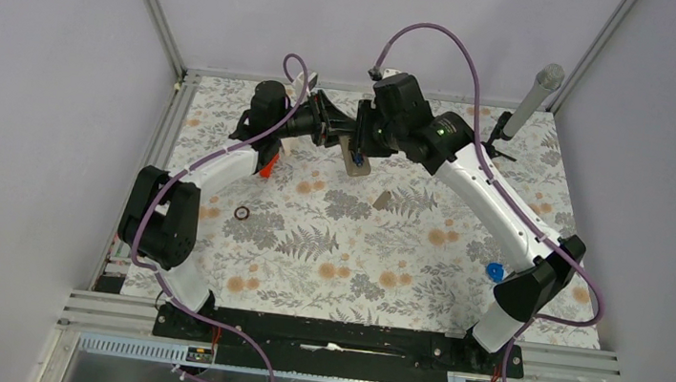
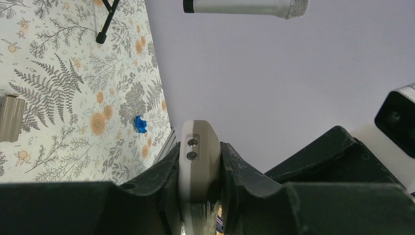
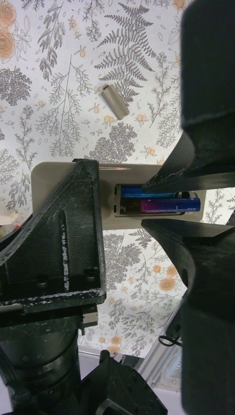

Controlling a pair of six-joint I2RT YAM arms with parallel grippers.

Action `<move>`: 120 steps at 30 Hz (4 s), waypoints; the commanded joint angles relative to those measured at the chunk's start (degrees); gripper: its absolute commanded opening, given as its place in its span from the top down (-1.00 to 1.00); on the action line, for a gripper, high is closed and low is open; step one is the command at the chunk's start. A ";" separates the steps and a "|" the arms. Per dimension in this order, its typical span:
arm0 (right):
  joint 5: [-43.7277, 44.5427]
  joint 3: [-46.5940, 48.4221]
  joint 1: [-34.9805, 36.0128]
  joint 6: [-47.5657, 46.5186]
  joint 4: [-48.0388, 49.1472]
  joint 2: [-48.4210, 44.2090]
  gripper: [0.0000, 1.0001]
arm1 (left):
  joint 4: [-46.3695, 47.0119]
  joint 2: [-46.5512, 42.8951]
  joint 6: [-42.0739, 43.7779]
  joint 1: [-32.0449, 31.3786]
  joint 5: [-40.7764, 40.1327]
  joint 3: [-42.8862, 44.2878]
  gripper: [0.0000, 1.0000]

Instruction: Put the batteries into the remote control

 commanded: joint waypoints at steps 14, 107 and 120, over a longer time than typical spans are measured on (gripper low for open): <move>-5.55 2.95 -2.89 5.63 5.33 -7.79 -0.22 | 11.17 -3.09 -15.30 0.93 -4.31 -0.45 1.00; -15.34 -25.64 -6.02 24.27 41.73 -20.75 -0.24 | 24.56 -9.12 -36.67 0.27 -13.10 -4.35 1.00; -16.31 -25.30 -6.53 26.38 41.70 -18.32 0.01 | 23.91 -9.37 -34.39 0.06 -11.18 -3.05 1.00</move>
